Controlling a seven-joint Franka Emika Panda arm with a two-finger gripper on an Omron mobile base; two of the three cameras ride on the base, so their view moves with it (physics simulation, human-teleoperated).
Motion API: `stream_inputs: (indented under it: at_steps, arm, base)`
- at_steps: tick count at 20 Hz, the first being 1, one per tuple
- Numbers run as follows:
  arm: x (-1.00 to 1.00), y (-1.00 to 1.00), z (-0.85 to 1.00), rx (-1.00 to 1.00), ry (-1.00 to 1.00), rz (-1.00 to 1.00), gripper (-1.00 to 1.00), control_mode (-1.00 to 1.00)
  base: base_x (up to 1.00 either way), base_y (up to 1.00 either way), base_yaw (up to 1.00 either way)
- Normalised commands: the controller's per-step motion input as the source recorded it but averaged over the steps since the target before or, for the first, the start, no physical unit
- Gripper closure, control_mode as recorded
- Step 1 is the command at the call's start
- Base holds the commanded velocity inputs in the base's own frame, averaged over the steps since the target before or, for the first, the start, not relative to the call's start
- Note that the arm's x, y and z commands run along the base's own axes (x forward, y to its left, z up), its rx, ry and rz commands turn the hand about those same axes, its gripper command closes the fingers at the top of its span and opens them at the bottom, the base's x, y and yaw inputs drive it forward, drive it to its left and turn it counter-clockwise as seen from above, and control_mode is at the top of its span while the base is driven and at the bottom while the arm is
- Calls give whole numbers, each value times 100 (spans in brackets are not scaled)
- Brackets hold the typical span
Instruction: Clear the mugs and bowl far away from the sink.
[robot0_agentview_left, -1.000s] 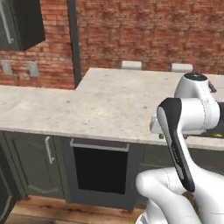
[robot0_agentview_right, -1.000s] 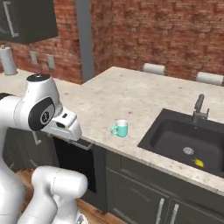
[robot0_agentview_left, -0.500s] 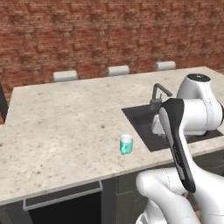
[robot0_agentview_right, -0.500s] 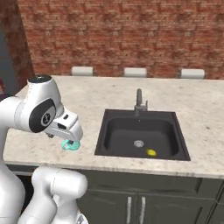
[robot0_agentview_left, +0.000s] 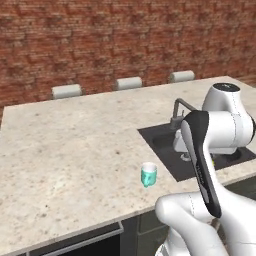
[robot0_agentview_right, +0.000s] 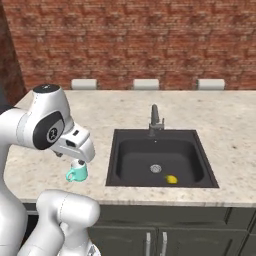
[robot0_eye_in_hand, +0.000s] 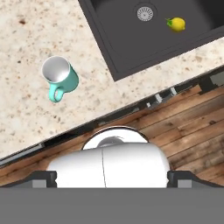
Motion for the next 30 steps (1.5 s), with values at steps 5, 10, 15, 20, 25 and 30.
stream_inputs:
  at_steps: [5,10,15,20,25,30]
  arm:
    - [0,0,0,0,0,0,-100,100]
    - [0,0,0,0,0,0,-100,100]
    - [0,0,0,0,0,0,-100,100]
    - [0,36,-10,-2,3,-1,-100,-100]
    - [0,92,-15,-12,12,4,-100,-100]
    - [6,66,-14,-12,12,16,-100,-100]
  base:
    - [28,75,1]
    - [54,90,-51]
    - [35,81,-68]
    - [9,47,-23]
    - [0,0,0]
    - [0,0,0]
